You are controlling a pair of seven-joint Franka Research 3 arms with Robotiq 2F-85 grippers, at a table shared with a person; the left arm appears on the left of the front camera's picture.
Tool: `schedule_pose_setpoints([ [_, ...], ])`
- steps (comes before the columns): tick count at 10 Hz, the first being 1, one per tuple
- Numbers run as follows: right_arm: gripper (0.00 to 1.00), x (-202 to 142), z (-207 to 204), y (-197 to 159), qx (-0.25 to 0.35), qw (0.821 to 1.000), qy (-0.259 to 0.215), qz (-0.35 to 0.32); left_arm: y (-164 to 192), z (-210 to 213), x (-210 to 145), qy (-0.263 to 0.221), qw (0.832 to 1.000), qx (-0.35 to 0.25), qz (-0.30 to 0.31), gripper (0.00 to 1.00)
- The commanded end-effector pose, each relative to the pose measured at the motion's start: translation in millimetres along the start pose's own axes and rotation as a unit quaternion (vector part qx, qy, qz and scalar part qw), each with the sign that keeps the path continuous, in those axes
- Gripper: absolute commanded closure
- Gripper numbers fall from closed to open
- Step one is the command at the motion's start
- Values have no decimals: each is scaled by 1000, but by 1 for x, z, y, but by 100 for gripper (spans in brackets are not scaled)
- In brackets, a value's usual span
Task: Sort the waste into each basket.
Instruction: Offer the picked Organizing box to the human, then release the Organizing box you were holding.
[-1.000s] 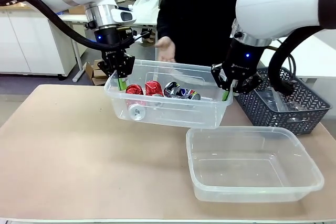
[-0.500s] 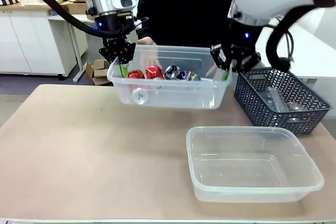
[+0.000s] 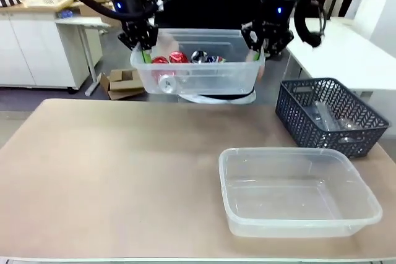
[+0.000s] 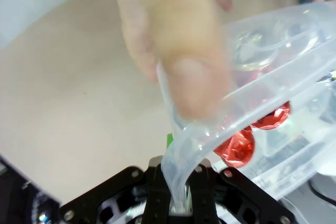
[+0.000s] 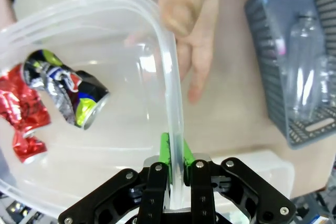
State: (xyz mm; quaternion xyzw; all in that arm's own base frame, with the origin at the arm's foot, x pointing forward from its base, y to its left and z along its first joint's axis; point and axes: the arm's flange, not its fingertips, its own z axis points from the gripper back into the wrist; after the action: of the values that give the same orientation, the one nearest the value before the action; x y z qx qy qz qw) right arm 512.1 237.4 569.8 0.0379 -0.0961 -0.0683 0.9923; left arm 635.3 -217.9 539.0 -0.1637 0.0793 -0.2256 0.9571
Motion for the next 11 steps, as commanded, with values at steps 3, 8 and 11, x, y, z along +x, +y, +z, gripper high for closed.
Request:
schedule_pose_setpoints([
  [3, 94, 23, -20, 6, 1, 999, 31, 12, 3, 0, 37, 38, 999, -33, -10, 96],
  [8, 94, 19, -24, 1, -5, 1000, 30, -2, 18, -18, 26, 23, 1000, -9, 1, 96],
  [11, 94, 19, -24, 1, -5, 1000, 30, -2, 18, -18, 26, 23, 1000, -9, 1, 96],
])
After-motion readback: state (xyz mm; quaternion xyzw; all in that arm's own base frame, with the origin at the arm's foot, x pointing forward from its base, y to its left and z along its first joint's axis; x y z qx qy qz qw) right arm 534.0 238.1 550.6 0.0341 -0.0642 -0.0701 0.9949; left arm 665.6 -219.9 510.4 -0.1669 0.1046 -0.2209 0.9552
